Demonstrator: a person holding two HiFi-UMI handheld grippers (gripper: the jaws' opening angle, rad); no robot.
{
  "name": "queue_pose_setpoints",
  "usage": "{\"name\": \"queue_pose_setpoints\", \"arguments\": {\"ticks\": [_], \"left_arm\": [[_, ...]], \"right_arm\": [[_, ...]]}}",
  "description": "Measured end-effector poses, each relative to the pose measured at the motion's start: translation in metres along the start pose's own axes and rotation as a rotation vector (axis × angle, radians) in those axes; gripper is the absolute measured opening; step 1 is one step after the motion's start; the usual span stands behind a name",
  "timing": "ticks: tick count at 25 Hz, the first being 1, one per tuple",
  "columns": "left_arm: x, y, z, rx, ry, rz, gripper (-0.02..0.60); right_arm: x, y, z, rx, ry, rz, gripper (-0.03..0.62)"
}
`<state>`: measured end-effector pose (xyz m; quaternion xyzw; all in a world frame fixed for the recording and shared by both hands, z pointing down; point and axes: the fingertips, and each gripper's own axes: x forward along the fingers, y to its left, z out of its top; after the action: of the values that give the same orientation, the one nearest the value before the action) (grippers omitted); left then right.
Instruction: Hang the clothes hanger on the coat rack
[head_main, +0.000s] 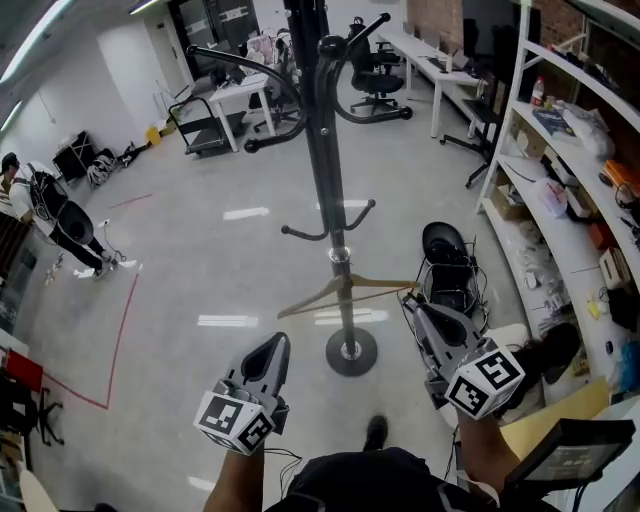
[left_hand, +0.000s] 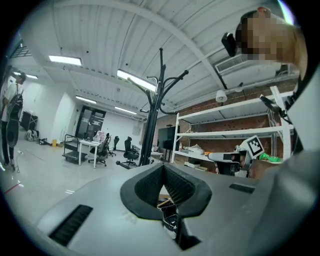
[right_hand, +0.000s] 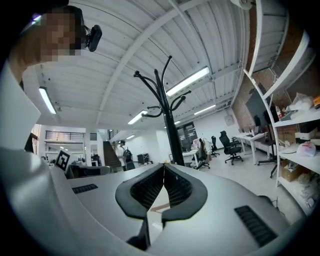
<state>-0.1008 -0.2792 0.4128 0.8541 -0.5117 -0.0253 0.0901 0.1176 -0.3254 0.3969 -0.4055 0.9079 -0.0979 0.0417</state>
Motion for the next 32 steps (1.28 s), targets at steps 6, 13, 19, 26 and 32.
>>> {"name": "queue_pose_setpoints", "arguments": {"ticks": [6, 13, 19, 26, 32], "left_arm": [[-0.061, -0.004, 0.008, 0.024, -0.025, 0.004, -0.002], [-0.128, -0.036, -0.009, 0.031, 0.005, -0.050, -0.002], [-0.179, -0.068, -0.023, 0.012, 0.000, -0.042, -0.002], [-0.226, -0.136, -0.029, 0.027, -0.004, -0.029, -0.002], [-0.262, -0.215, -0.044, 0.042, -0.004, -0.048, -0.002]], "right_arm": [[-0.034, 0.058, -0.007, -0.025, -0.016, -0.059, 0.006], [-0.081, 0.133, -0.040, -0.019, 0.056, -0.085, 0.006], [-0.127, 0.183, -0.042, -0.048, 0.056, -0.070, 0.006], [-0.194, 0.220, -0.046, -0.039, 0.035, 0.004, 0.006], [-0.276, 0.232, -0.062, -0.030, 0.049, 0.040, 0.006]]}}
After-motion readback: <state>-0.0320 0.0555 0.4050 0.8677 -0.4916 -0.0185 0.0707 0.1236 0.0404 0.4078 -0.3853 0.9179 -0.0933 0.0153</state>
